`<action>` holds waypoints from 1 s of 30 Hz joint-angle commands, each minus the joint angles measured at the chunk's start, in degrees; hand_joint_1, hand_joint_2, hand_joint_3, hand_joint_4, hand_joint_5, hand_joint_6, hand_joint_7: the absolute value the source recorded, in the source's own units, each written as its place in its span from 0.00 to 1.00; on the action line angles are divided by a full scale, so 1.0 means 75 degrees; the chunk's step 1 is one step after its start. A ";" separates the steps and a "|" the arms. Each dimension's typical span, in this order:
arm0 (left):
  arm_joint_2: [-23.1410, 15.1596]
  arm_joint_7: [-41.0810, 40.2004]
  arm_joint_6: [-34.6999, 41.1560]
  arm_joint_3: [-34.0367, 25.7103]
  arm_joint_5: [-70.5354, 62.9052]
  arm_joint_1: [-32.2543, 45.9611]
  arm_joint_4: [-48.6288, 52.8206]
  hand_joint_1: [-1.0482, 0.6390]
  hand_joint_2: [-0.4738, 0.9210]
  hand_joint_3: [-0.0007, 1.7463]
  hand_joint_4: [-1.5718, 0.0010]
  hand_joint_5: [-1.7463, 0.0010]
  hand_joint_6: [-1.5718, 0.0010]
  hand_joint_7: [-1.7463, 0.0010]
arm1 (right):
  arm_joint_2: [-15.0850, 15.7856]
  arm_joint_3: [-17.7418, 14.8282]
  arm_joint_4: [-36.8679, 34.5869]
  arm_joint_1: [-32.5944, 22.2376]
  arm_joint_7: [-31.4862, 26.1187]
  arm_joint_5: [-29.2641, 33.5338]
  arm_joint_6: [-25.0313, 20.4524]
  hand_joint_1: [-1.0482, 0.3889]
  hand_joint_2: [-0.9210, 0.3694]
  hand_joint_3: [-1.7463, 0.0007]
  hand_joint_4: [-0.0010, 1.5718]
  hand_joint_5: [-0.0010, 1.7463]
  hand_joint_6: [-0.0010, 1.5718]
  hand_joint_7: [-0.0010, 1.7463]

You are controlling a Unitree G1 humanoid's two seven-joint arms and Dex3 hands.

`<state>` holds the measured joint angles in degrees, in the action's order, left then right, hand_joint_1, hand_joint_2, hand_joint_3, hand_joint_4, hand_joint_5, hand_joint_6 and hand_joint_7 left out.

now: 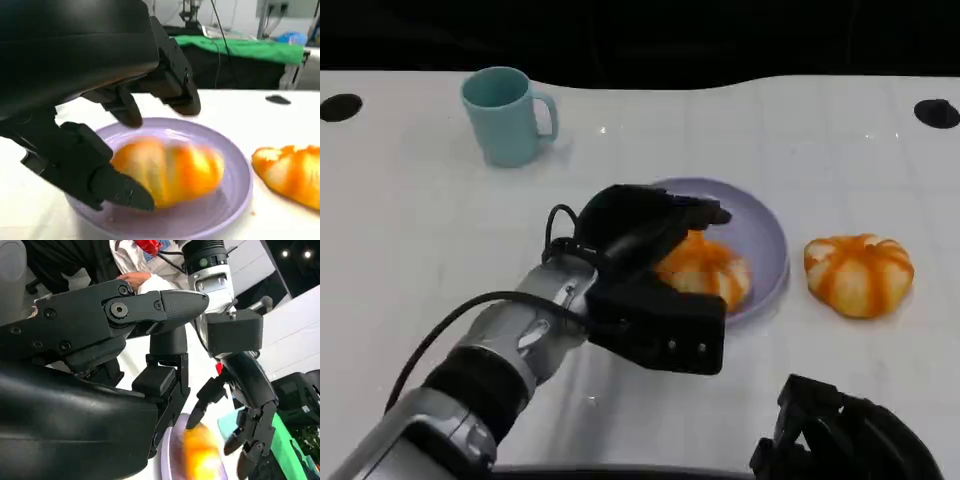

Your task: Grasp the bread from the table and place it into the plate.

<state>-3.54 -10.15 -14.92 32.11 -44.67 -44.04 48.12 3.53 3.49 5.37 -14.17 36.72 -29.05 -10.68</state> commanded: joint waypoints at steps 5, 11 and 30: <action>-0.0486 0.0482 0.0412 -0.0058 0.0047 0.0492 -0.1288 0.32 1.00 0.04 0.85 0.94 0.88 1.00 | 0.0083 -0.0099 -0.0015 0.0015 0.0045 -0.0055 0.0044 0.23 0.00 0.87 0.54 0.92 0.48 0.78; -0.0782 0.0623 0.0641 -0.0267 0.0127 0.1066 -0.2380 0.32 1.00 0.03 0.85 0.94 0.88 1.00 | 0.0106 -0.0109 -0.0005 0.0025 0.0035 -0.0049 0.0019 0.23 0.00 0.86 0.54 0.92 0.47 0.78; -0.0640 0.1387 -0.2114 -0.2268 0.4434 0.3765 -0.3579 0.40 1.00 0.01 0.72 0.18 0.73 0.38 | 0.0109 -0.0109 -0.0010 0.0058 0.0002 -0.0039 -0.0025 0.23 0.00 0.86 0.54 0.92 0.48 0.78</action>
<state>-8.85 -2.49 -29.08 16.80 -16.35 -19.12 23.60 3.66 3.30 4.98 -13.46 36.74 -29.03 -10.77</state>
